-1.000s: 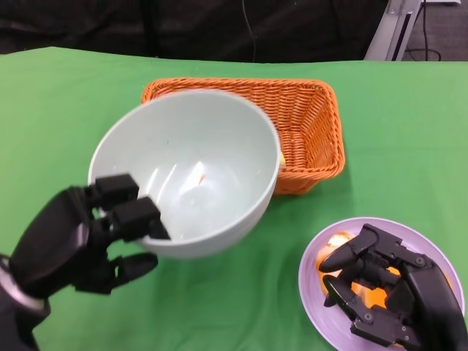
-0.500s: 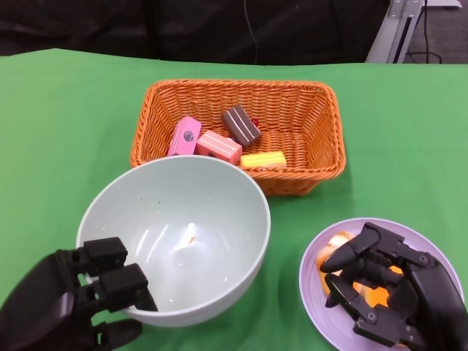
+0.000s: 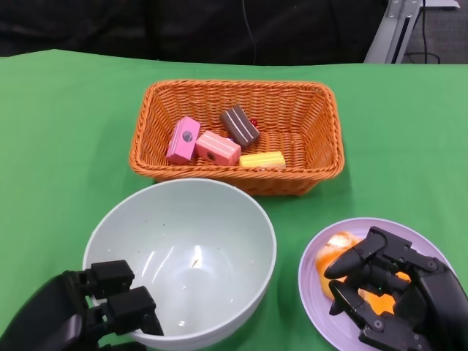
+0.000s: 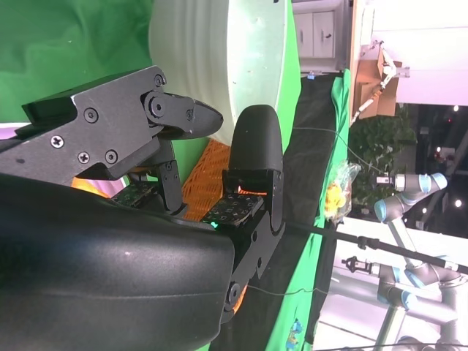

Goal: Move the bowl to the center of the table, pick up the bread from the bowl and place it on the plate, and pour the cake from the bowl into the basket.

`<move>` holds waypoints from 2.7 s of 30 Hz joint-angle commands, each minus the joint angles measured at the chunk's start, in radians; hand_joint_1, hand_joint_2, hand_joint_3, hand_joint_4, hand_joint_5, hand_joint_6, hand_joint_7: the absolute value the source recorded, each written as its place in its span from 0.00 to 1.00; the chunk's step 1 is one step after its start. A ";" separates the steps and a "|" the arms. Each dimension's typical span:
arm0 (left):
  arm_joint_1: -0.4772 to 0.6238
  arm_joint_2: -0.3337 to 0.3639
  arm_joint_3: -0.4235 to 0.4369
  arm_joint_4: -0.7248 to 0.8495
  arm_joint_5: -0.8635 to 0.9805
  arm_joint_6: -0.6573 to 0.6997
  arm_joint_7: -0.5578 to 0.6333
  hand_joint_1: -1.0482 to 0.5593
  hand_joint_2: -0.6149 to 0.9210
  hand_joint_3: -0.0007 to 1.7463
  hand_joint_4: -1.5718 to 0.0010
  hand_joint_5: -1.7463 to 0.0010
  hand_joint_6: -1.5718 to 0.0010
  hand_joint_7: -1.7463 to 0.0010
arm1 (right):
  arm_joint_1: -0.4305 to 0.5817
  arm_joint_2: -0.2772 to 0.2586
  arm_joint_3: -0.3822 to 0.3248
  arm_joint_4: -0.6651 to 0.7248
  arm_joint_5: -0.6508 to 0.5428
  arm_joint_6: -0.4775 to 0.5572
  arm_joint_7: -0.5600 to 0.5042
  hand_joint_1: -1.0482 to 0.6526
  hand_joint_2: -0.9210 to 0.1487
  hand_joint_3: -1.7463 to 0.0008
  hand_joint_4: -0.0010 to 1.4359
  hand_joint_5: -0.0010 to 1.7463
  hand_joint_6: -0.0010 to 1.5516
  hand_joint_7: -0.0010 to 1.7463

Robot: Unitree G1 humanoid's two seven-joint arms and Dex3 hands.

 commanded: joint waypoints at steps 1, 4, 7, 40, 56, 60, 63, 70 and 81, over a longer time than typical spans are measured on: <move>0.003 0.017 -0.003 -0.004 -0.038 0.019 -0.033 0.62 0.74 0.55 0.55 0.00 0.60 0.13 | 0.006 -0.010 -0.008 -0.011 0.006 -0.006 -0.002 0.57 0.20 0.60 0.48 0.86 0.41 0.70; 0.005 0.019 -0.006 -0.014 -0.055 0.051 -0.074 0.62 0.77 0.50 0.54 0.03 0.58 0.17 | 0.010 -0.015 -0.009 -0.016 -0.001 -0.009 -0.002 0.57 0.21 0.59 0.49 0.85 0.41 0.70; 0.000 0.021 -0.013 -0.017 -0.070 0.067 -0.115 0.62 0.80 0.45 0.54 0.04 0.57 0.20 | 0.015 -0.016 -0.008 -0.020 -0.004 -0.008 -0.005 0.57 0.21 0.59 0.50 0.84 0.42 0.69; -0.163 -0.046 -0.196 0.073 -0.068 0.361 -0.328 0.56 1.00 0.13 0.53 0.25 0.41 0.64 | 0.027 -0.008 0.008 -0.031 -0.023 -0.004 -0.021 0.58 0.28 0.52 0.49 0.85 0.43 0.69; -0.046 0.058 -0.117 -0.189 -0.442 0.399 -0.759 0.01 1.00 0.18 0.78 1.00 0.78 1.00 | 0.021 -0.006 0.004 -0.016 -0.028 -0.015 -0.026 0.58 0.28 0.52 0.50 0.85 0.43 0.69; -0.033 0.029 -0.107 -0.157 -0.628 0.356 -0.834 0.00 1.00 0.19 0.81 1.00 0.80 1.00 | 0.023 -0.008 0.006 -0.017 -0.032 -0.010 -0.028 0.58 0.28 0.52 0.50 0.85 0.43 0.68; -0.013 0.008 -0.101 -0.162 -0.799 0.369 -0.928 0.00 1.00 0.20 0.82 1.00 0.81 1.00 | 0.023 -0.009 0.006 -0.018 -0.030 -0.008 -0.025 0.58 0.28 0.51 0.50 0.85 0.43 0.68; 0.064 -0.105 -0.046 -0.293 -1.338 0.610 -1.200 0.05 1.00 0.17 0.73 0.96 0.76 0.98 | 0.021 -0.011 0.006 -0.021 -0.028 0.000 -0.022 0.57 0.28 0.52 0.50 0.85 0.43 0.69; 0.183 -0.294 0.066 -0.600 -1.539 0.996 -1.157 0.48 1.00 0.10 0.48 0.40 0.37 0.72 | 0.005 -0.038 0.010 -0.063 0.032 0.049 0.044 0.54 0.21 0.62 0.46 0.83 0.40 0.72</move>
